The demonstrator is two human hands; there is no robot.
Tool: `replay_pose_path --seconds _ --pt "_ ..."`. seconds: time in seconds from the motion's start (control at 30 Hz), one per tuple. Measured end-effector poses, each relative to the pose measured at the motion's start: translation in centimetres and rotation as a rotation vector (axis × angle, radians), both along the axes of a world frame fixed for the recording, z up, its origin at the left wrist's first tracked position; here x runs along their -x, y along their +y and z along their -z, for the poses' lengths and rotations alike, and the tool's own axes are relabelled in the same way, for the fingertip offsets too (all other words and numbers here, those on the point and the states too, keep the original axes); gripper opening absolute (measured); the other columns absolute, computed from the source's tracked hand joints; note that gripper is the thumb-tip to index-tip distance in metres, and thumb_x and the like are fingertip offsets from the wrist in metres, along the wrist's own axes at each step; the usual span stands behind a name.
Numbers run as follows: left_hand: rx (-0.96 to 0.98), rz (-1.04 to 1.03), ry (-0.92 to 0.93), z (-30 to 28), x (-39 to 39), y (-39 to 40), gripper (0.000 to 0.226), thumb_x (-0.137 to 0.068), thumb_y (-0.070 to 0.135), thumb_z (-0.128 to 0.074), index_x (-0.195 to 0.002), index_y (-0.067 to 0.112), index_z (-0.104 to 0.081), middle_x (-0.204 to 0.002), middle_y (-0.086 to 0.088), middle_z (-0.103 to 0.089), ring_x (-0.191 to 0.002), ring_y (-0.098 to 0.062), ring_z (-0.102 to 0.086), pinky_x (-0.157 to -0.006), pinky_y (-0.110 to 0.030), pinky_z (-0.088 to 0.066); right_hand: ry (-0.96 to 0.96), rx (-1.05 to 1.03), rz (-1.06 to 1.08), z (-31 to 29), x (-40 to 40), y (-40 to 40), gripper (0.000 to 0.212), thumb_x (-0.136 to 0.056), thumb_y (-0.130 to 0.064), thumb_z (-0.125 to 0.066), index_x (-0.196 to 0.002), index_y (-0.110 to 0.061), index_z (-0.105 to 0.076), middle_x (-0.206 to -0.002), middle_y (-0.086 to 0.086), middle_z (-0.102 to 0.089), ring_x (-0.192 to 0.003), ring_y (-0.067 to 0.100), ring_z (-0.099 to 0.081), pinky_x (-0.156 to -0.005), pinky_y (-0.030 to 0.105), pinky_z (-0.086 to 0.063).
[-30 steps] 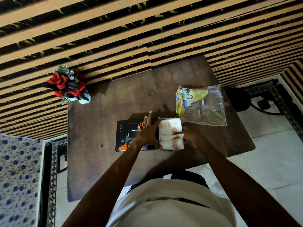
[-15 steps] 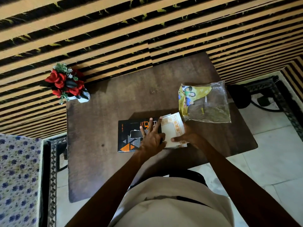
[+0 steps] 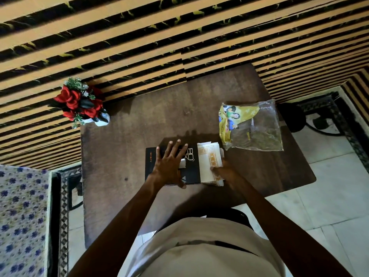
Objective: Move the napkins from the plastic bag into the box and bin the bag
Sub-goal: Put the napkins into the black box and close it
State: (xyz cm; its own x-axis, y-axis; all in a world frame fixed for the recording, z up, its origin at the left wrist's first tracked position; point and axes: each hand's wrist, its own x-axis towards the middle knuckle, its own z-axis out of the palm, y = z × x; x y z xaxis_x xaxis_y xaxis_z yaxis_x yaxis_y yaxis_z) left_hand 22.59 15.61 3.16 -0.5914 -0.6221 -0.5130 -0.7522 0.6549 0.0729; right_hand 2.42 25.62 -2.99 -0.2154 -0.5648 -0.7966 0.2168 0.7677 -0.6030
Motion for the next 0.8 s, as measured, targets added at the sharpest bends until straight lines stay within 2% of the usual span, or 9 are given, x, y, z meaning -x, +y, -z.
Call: replay_pose_path --seconds 0.13,0.2,0.27,0.43,0.5,0.6,0.67,0.73,0.8 --pt "-0.06 -0.053 0.044 0.3 -0.5 -0.2 0.146 -0.044 0.069 -0.08 -0.152 0.028 0.009 -0.164 -0.004 0.004 -0.15 -0.029 0.007 -0.113 -0.07 -0.007 0.11 -0.031 -0.063 0.1 -2.6 -1.3 0.048 -0.088 -0.008 -0.063 -0.132 -0.013 -0.045 -0.128 0.015 -0.059 -0.115 0.034 -0.058 -0.095 0.05 -0.052" --pt "-0.053 -0.055 0.048 0.3 -0.2 -0.3 0.146 -0.044 0.069 -0.08 -0.152 0.029 0.009 -0.164 -0.003 0.003 -0.15 -0.029 0.006 -0.113 -0.07 -0.008 -0.072 -0.009 -0.051 0.2 -4.8 -2.4 0.043 -0.092 -0.016 -0.058 -0.132 -0.015 -0.045 -0.127 0.012 -0.059 -0.105 0.029 -0.062 -0.086 0.044 -0.056" --pt "-0.061 -0.066 0.065 0.4 -0.3 -0.3 0.146 -0.044 0.068 -0.081 -0.152 0.029 0.009 -0.164 -0.003 0.002 -0.15 -0.028 0.006 -0.113 -0.071 -0.009 -0.251 0.026 -0.064 -0.7 -6.1 -3.3 0.039 -0.098 -0.021 -0.048 -0.136 -0.011 -0.044 -0.123 0.006 -0.057 -0.092 0.018 -0.062 -0.077 0.029 -0.056" --pt "-0.06 -0.067 0.07 0.5 -0.4 -0.4 0.146 -0.042 0.068 -0.081 -0.152 0.03 0.009 -0.164 -0.001 0.002 -0.15 -0.028 0.006 -0.112 -0.072 -0.008 -0.353 -0.009 -0.118 -1.4 -4.8 -3.3 0.015 -0.096 -0.022 -0.052 -0.109 -0.016 -0.059 -0.111 0.013 -0.064 -0.091 0.025 -0.065 -0.074 0.035 -0.055" --pt "-0.054 -0.064 0.06 0.4 -0.4 -0.4 0.146 -0.043 0.069 -0.08 -0.152 0.03 0.009 -0.163 -0.002 0.002 -0.15 -0.029 0.006 -0.112 -0.072 -0.009 -0.205 -0.038 -0.069 -0.9 -4.1 -3.5 0.012 -0.095 -0.019 -0.054 -0.097 -0.02 -0.065 -0.111 0.014 -0.068 -0.092 0.029 -0.066 -0.072 0.036 -0.055" --pt "-0.061 -0.108 0.091 0.3 0.0 0.1 0.146 -0.042 0.073 -0.078 -0.152 0.028 0.008 -0.163 -0.004 0.005 -0.15 -0.032 0.008 -0.11 -0.075 -0.005 -0.001 -0.05 0.108 -0.6 -2.5 -3.1 0.016 -0.092 -0.005 -0.055 -0.084 -0.012 -0.067 -0.112 0.024 -0.067 -0.091 0.034 -0.067 -0.071 0.035 -0.056" --pt "-0.045 -0.11 0.13 0.3 0.9 0.8 0.144 -0.043 0.077 -0.073 -0.152 0.027 0.007 -0.163 -0.004 0.007 -0.149 -0.034 0.009 -0.109 -0.075 0.0 0.223 -0.004 0.102 -0.9 -1.0 -2.1 0.015 -0.09 -0.004 -0.053 -0.097 -0.007 -0.067 -0.111 0.022 -0.066 -0.089 0.03 -0.064 -0.074 0.032 -0.051" --pt "-0.032 -0.057 0.121 0.3 2.3 1.7 0.143 -0.046 0.077 -0.072 -0.152 0.025 0.008 -0.163 -0.003 0.007 -0.149 -0.034 0.009 -0.107 -0.077 0.0 0.461 0.015 0.032 -1.0 0.2 -1.0 0.026 -0.09 -0.011 -0.055 -0.114 -0.008 -0.062 -0.111 0.016 -0.066 -0.101 0.032 -0.063 -0.083 0.034 -0.049" --pt "-0.048 -0.074 0.083 0.1 3.9 2.1 0.143 -0.048 0.073 -0.075 -0.152 0.024 0.01 -0.163 -0.002 0.008 -0.149 -0.034 0.011 -0.103 -0.078 0.002 0.511 -0.025 -0.067 -0.9 0.7 -0.6 0.034 -0.093 -0.02 -0.056 -0.124 -0.006 -0.055 -0.122 0.017 -0.062 -0.113 0.034 -0.059 -0.096 0.043 -0.049"
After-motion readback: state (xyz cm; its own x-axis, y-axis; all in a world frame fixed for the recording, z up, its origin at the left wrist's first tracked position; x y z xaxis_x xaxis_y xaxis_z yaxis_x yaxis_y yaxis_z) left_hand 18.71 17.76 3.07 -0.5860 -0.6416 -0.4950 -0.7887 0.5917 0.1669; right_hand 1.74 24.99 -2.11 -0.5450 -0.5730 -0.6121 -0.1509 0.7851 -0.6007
